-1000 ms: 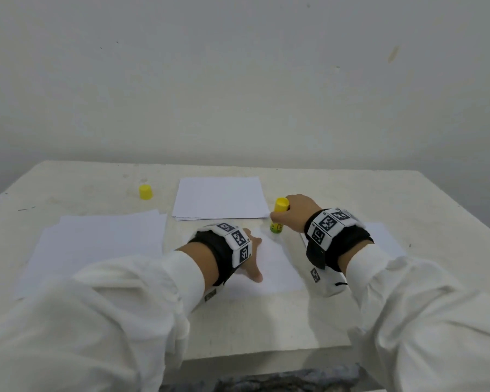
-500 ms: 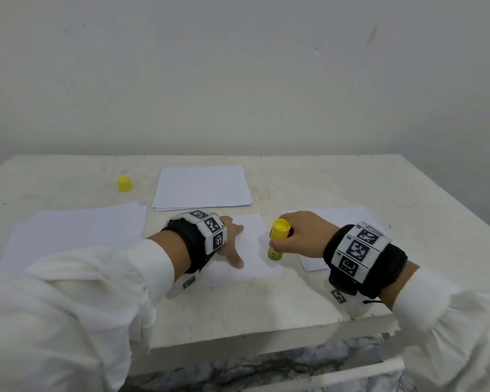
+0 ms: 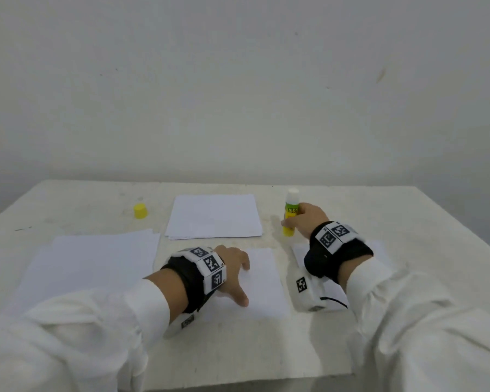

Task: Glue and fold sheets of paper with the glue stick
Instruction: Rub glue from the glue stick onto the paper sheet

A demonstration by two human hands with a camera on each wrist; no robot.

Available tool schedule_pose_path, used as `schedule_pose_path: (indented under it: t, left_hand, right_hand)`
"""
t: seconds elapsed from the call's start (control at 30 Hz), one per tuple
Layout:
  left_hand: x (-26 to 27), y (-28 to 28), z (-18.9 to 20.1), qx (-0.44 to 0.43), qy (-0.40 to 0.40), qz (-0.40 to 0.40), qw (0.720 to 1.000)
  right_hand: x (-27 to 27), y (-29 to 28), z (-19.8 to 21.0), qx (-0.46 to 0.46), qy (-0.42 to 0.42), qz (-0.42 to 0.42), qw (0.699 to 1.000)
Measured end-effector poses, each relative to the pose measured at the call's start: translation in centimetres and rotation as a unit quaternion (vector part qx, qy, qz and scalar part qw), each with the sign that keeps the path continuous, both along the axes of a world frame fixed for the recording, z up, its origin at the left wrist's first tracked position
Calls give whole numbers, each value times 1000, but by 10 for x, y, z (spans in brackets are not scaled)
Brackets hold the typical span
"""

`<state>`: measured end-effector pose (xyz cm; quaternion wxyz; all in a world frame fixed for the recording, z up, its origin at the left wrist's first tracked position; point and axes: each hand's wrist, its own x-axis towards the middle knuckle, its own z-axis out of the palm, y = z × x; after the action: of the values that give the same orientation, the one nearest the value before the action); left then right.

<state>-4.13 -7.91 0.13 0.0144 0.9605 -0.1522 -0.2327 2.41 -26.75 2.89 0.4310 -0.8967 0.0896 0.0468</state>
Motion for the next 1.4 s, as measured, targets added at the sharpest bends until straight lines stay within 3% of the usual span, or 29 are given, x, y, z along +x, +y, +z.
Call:
schedule_pose_path:
  t: [0.2, 0.4, 0.57, 0.7, 0.83, 0.93, 1.07, 1.2, 1.4]
  left_hand:
    - [0, 6, -2, -12, -15, -3, 1000]
    - [0, 10, -3, -9, -28, -19, 999]
    - [-5, 27, 11, -77, -85, -12, 993]
    - [-9, 81, 25, -83, -101, 49, 990]
    - [-14, 161, 31, -46, -89, 142, 985]
    - [-19, 218, 27, -8, -69, 200, 977]
    - [-26, 278, 14, 60, -16, 242, 968]
    - [-28, 297, 4, 84, 19, 234, 968]
    - [-22, 303, -4, 100, 11, 220, 970]
  right_hand:
    - [20, 14, -10, -151, 60, 18, 987]
    - [18, 15, -12, -155, 81, 4, 984]
    - [-3, 13, 4, -181, 117, -29, 976]
    - [-31, 37, 22, -201, 124, 59, 970]
    - [-45, 109, 33, -242, 96, 245, 934]
    - [-40, 171, 29, -290, 64, 315, 901]
    - [-23, 243, 5, -369, 55, 334, 866]
    - [-8, 278, -15, -462, 47, 357, 810]
    - [1, 293, -25, -497, 79, 367, 782]
